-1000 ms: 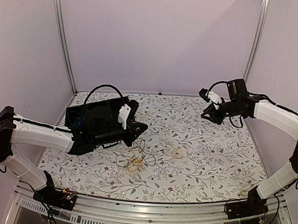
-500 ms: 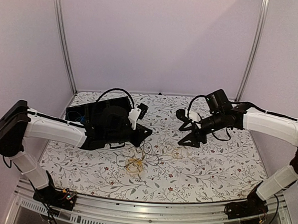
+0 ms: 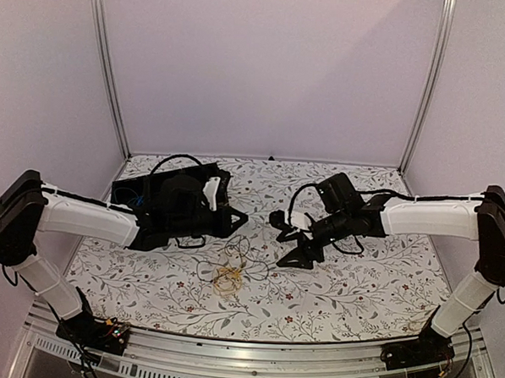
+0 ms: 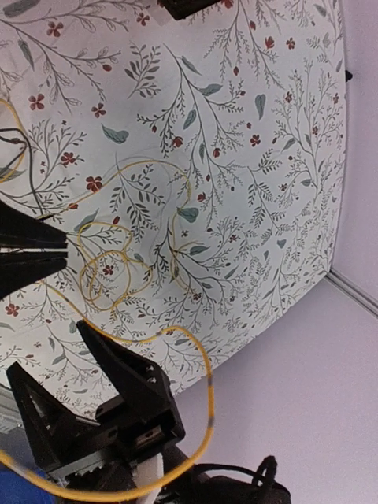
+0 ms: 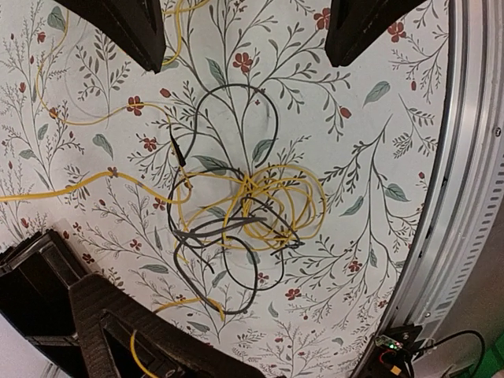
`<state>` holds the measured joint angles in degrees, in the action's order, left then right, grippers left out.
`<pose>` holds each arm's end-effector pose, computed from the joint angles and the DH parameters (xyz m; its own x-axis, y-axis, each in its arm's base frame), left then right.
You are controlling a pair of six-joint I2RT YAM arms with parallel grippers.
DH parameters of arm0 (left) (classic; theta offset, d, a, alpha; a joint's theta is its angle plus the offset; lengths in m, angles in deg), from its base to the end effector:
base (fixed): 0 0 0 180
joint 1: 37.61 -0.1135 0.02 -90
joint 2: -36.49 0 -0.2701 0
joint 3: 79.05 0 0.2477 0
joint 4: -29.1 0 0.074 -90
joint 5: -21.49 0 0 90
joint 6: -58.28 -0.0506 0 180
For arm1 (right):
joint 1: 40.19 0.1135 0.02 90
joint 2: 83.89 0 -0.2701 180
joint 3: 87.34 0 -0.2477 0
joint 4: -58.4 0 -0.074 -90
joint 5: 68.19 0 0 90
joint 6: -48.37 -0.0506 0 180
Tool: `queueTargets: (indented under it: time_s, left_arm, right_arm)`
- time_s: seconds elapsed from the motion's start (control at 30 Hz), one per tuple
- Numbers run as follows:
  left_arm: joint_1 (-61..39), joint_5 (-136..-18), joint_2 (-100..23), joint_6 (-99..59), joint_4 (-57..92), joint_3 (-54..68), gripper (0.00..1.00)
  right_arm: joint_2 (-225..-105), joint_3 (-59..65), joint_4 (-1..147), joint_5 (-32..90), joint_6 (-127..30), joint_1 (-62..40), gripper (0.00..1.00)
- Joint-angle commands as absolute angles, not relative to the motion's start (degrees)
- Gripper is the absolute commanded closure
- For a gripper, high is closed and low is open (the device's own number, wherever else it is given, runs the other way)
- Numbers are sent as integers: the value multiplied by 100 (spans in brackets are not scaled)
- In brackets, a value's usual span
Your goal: Untangle the cables
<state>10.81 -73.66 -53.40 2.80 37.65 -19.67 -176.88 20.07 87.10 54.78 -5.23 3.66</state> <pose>0.2277 -0.2635 0.2113 -0.6580 -0.1088 -0.7451 0.5187 0.6518 -0.5532 0.2279 0.2571 0.2089 0.0586 -0.6340 -0.7711 -0.9981 -0.0224 -0.0575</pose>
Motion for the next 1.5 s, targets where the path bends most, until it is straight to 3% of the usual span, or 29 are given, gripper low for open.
queueTargets:
  time_s: [0.0, 0.23, 0.67, 0.7, 0.87, 0.9, 1.07, 1.33, 1.47]
  left_arm:
    - [941, -7496, -5180, 832, 4001, -2163, 100]
    - [810, -7714, -5170, 1219, 4465, -2543, 100]
    - [759, -8020, -5333, 1541, 4986, -2681, 100]
    - [762, -8028, -5340, 1542, 4995, -2685, 100]
    - [709, -8008, -5373, 1458, 4892, -2689, 100]
    - [700, -7959, -5381, 1389, 4789, -2678, 100]
    - [587, -7685, -5712, 655, 3530, -2290, 95]
    - [482, -7573, -5817, 138, 2958, -2404, 83]
    - [470, -7583, -5665, 36, 2849, -2476, 67]
  right_arm:
    - [-18098, 1895, 7974, 5203, -768, 525, 26]
    - [-18748, 1708, 7435, 4862, -921, 755, 28]
    - [-19594, 1407, 6483, 4487, -1306, 967, 48]
    - [-19666, 1364, 6478, 4484, -1320, 972, 51]
    - [-19656, 1404, 6404, 4261, -1414, 975, 96]
    - [-19584, 1462, 6430, 4207, -1428, 974, 100]
    - [-18470, 1558, 7128, 4498, -1454, 960, 100]
    - [-17392, -367, 9325, 5685, -1619, 147, 100]
    - [-17287, -978, 9826, 5688, -1433, 77, 100]
